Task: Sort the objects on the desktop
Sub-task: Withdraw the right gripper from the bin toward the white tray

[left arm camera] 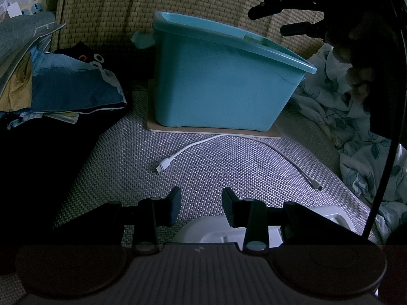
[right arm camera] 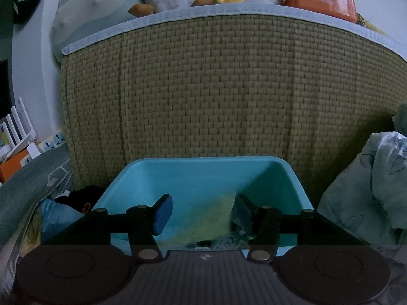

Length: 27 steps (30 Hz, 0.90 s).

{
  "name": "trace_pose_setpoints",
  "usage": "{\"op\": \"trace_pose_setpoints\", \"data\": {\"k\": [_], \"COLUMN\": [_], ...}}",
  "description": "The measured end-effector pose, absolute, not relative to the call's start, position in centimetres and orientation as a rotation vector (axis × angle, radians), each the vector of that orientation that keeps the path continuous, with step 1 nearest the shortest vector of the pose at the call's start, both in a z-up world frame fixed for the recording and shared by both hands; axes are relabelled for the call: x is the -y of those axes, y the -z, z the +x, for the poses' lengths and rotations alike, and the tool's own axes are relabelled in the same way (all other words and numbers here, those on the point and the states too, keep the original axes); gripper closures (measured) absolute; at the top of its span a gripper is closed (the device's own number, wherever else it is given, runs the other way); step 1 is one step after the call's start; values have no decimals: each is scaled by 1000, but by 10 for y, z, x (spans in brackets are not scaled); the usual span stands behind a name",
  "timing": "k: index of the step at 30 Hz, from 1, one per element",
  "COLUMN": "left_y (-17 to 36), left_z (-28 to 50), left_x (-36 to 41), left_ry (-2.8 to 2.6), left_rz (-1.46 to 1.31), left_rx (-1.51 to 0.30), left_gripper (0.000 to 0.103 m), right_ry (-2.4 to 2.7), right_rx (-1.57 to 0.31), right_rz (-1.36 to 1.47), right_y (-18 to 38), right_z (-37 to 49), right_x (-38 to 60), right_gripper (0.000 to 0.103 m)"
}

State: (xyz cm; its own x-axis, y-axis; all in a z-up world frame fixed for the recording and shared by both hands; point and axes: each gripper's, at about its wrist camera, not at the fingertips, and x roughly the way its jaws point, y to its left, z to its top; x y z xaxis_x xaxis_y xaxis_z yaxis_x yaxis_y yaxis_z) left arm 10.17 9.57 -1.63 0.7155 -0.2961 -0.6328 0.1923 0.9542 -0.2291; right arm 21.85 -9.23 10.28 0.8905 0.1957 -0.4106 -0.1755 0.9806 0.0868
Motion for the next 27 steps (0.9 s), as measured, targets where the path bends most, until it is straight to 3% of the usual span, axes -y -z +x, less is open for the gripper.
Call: {"op": "trace_pose_setpoints", "data": {"k": [11,12,27], "left_y": [16,16,-3], "left_z": [100,100,60], "left_x": [-92,-91,-53], "left_ry": [269,267,212], "left_rz": [-131,-127,11], "left_rx": [-727,-727,-580], "left_gripper": [63,59,54], "right_ry": [-213,-215,-158], "right_rx": [-418,-419,-557], "right_rz": [93,91,10], "right_y": [-99,-97,-30], "right_z": [193,186,80], "right_x": [112,114,163], "right_gripper": [43,43,44]}}
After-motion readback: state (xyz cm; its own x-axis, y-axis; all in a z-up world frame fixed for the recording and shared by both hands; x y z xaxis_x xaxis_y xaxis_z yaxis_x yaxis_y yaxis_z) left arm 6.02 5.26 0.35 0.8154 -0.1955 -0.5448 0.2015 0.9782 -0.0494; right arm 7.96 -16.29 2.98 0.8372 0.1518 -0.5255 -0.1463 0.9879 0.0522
